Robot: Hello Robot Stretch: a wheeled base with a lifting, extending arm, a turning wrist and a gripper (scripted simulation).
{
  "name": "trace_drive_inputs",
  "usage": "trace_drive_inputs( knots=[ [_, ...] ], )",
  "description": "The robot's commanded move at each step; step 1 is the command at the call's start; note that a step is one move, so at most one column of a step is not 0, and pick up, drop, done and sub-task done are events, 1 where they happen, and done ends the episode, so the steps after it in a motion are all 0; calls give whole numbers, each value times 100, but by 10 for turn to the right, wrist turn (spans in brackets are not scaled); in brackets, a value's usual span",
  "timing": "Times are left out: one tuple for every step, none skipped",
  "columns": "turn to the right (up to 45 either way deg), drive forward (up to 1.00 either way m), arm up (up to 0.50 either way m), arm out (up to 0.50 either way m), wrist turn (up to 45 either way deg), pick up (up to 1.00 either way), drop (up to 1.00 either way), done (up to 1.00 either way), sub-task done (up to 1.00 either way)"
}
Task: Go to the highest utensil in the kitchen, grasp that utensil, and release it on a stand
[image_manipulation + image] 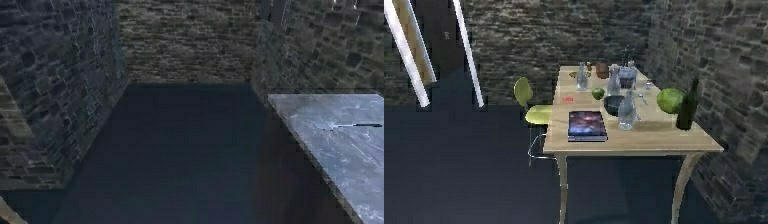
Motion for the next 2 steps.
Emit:
trace_drive_inputs(
  knots=[
    [0,10,0,0,0,0,0,0,0],
    [450,0,0,0,0,0,0,0,0]
  ],
)
